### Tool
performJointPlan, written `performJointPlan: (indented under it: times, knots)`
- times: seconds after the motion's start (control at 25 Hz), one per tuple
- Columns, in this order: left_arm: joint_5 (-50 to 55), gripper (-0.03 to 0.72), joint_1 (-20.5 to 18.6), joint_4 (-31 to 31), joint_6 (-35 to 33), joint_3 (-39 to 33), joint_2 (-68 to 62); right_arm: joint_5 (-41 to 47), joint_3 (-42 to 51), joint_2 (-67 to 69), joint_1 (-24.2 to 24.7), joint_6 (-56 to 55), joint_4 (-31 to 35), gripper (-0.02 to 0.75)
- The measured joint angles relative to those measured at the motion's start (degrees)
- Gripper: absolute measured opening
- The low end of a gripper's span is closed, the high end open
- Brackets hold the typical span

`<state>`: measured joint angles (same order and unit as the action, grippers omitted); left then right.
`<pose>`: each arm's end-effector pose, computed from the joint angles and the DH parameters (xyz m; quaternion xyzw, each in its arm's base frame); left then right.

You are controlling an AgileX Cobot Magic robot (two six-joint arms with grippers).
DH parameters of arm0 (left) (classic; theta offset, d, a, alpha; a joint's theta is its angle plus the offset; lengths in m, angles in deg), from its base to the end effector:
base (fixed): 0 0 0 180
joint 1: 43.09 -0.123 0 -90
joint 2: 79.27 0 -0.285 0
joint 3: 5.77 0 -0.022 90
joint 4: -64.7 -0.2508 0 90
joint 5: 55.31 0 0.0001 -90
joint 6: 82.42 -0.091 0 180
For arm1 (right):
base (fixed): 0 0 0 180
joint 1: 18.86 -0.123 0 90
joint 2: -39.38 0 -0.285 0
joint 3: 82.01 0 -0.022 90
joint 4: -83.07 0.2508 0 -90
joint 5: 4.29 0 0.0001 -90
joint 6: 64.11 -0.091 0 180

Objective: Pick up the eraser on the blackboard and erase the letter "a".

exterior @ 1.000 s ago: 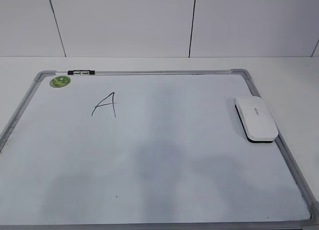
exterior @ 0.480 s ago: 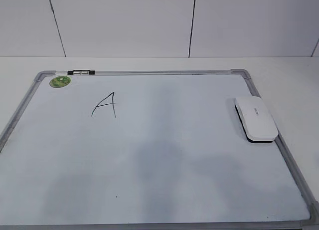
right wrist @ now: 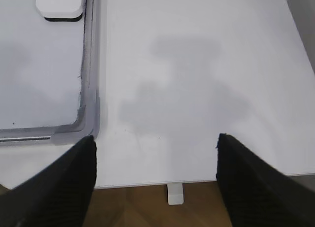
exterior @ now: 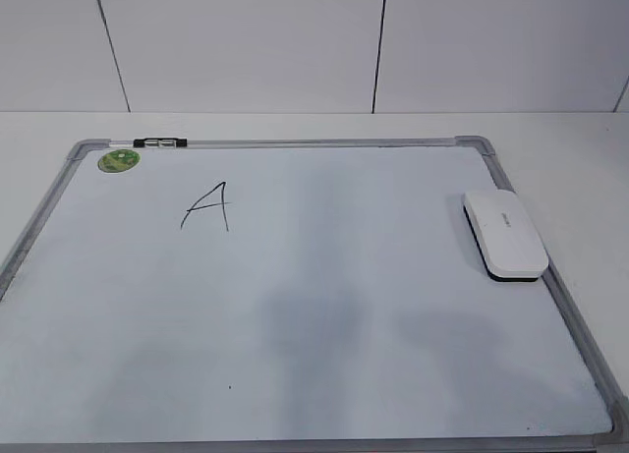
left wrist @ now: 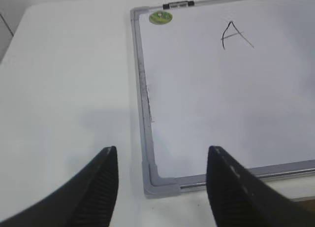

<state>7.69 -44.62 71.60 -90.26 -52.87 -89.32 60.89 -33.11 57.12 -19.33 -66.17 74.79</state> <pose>-0.0033 -0.0098 0.2820 0.0507 0.8636 -0.0192 0.5012 0.0176 -0.0118 0.2695 0.0117 0.9104 -0.0632 0.4086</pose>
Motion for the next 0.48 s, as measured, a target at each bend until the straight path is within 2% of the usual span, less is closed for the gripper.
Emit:
performJointPlan:
  times: [0.28,0.48]
  knots:
    - [0.1,0.411,0.0,-0.1,0.0,0.0,1.78,0.0,0.0,-10.27,0.48,0.04,0.0,0.589]
    - [0.1,0.382,0.0,-0.1,0.0,0.0,1.78,0.12,0.0,-10.9,0.48,0.04,-0.38,0.589]
